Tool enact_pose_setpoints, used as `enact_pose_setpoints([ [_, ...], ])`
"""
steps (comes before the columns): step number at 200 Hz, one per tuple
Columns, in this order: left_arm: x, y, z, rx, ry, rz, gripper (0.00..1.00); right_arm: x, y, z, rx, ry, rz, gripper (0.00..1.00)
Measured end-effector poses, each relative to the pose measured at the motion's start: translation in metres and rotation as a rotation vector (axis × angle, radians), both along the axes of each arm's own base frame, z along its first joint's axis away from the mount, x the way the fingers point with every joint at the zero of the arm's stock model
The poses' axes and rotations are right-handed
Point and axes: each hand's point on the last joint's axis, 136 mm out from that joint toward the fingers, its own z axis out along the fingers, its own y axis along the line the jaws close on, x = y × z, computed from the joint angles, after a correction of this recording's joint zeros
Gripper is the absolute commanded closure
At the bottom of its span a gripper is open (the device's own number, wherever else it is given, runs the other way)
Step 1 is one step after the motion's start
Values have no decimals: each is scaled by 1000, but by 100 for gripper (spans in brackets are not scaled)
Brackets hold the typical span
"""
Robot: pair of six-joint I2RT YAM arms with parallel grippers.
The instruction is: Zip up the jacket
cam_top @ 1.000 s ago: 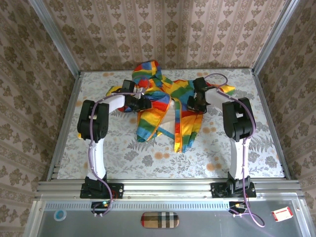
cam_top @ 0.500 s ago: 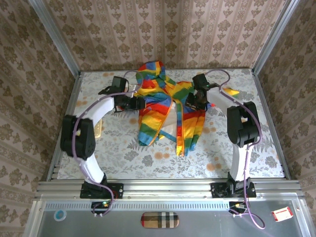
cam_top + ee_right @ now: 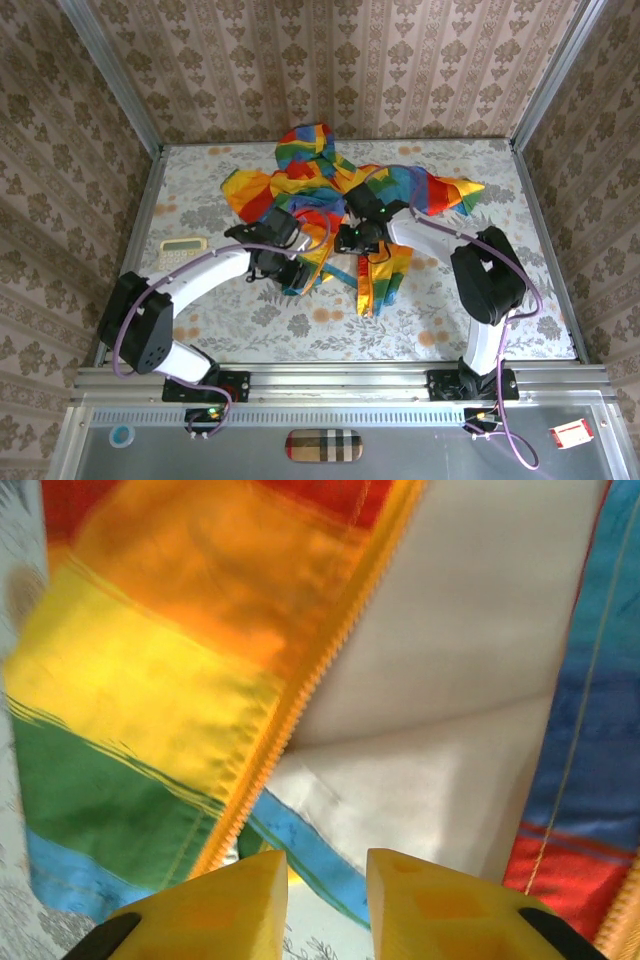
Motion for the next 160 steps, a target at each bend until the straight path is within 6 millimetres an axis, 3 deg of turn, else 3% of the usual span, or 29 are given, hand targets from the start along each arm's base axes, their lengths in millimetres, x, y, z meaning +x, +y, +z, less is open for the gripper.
enact_pose_setpoints([
  [26,-13,-4,-9,37,-6,-43,47,-8,3,-11,1,30,6,78],
  [55,-10,-11,-11,41,-40,-57,44,-5,7,-13,18,20,-2,80],
  [91,-10,-12,-30,83,-66,-74,42,-5,8,-19,27,22,-17,81],
  [108,-9,-11,-37,101,-72,-74,53,-7,7,-23,29,28,-23,81],
  [145,-6,-5,-40,96,-91,-36,98,-10,7,-31,27,44,-22,81],
  [160,-5,-2,-34,68,-106,-19,100,-11,6,-32,27,47,-22,81],
])
